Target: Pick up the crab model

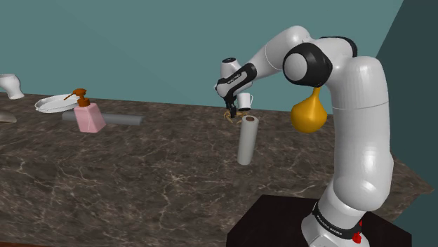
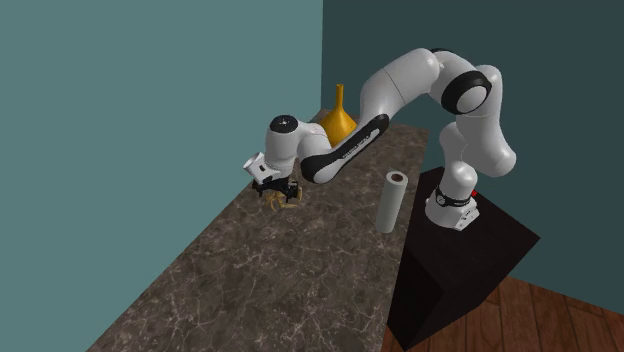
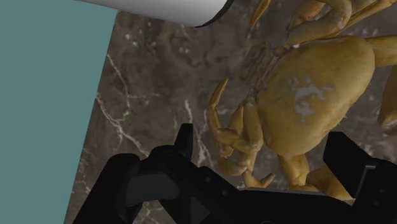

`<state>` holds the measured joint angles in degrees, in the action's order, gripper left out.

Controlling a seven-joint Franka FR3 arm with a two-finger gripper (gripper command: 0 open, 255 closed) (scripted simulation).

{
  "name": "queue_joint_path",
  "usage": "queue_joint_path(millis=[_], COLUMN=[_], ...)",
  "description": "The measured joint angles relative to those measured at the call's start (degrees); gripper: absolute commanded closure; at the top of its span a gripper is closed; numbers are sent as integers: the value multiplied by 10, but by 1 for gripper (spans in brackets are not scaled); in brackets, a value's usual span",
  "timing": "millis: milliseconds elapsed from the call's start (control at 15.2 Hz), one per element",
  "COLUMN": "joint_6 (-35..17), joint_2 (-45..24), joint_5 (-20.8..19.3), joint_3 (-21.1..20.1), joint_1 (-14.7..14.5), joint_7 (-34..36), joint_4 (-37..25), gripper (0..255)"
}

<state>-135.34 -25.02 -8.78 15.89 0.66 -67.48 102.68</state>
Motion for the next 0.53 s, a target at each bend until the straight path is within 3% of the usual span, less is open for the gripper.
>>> queue_joint_path(millis=[528], joint_6=[-3], joint_2=[2], joint_5=[0], joint_3=[0], joint_1=[0], joint_7=[0], joint_4=[1], gripper=[255])
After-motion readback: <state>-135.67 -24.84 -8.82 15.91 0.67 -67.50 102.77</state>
